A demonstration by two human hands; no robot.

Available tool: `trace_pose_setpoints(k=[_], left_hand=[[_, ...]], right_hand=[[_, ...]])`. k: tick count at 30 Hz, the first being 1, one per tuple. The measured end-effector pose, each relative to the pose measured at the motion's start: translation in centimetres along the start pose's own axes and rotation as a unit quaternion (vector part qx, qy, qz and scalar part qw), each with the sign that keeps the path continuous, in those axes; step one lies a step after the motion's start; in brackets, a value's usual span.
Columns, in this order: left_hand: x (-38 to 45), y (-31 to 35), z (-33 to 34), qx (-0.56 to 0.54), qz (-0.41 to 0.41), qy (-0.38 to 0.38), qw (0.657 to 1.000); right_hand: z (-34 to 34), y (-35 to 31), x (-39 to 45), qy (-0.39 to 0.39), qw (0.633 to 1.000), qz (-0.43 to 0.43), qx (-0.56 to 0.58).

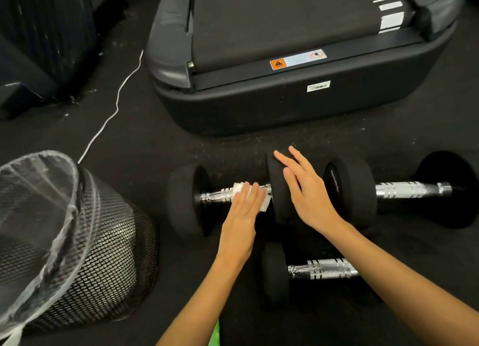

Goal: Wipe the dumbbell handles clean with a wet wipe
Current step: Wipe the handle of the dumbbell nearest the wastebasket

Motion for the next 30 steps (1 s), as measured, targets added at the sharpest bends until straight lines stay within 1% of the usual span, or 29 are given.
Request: trace_pose_setpoints(k=[3,6,9,11,13,15,17,20,24,26,28,30], left_hand=[[1.7,-0.4,0.1,0.017,-0.010,0.000,1.000],[2.0,-0.4,0.3,0.006,-0.046,0.005,0.999],[0.5,0.2,0.6,0.005,-0.030,0.002,1.000],[0.6,-0.1,0.6,0.012,-0.017,-0.002,1.000],[1.8,-0.3,0.8,0.029,-0.006,-0.017,0.999],[2.6,-0.5,0.9,0.037,-0.007,-0.027,0.999],[2.1,-0.4,0.6,0.024,-0.021,-0.023,0.999],[0.2,0.3,0.2,0.006,-0.024,-0.013,1.000],[2.5,-0.2,0.4,0.022,0.003,-0.025,0.999],[2.8,-0.4,0.6,0.023,-0.010,-0.029,0.999],[1.4,-0.1,0.4,0.012,-0.024,-0.016,1.000],[0.2,0.5,0.0,0.009,-0.017,-0.005,1.000]], right_hand=[[0.5,-0.1,-0.5,0.008,1.000,-0.005,0.001],[1.3,-0.2,-0.9,-0.025,0.999,-0.025,-0.042],[1.5,0.0,-1.3,-0.020,0.995,-0.044,-0.092],[1.4,-0.5,-1.5,0.013,0.981,-0.086,-0.176],[1.3,-1.2,-1.5,0.048,0.957,-0.127,-0.258],[1.3,-1.6,-1.4,0.062,0.939,-0.149,-0.303],[1.4,-1.8,-1.4,0.068,0.932,-0.166,-0.315],[1.5,-1.8,-1.5,0.068,0.933,-0.176,-0.308],[1.6,-1.9,-1.5,0.066,0.938,-0.178,-0.290],[1.6,-1.8,-1.3,0.062,0.940,-0.176,-0.287],[1.5,-1.7,-1.4,0.060,0.941,-0.174,-0.284],[1.5,-1.8,-1.4,0.063,0.942,-0.174,-0.281]])
Point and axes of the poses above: each hand's wrist, its own x-axis towards the middle knuckle, its own z-axis out of the palm, y = z × x, the point moved 10 cm from there along x, towards the middle knuckle, and after that the axes turned 7 degrees about y, right-handed, at the moved point
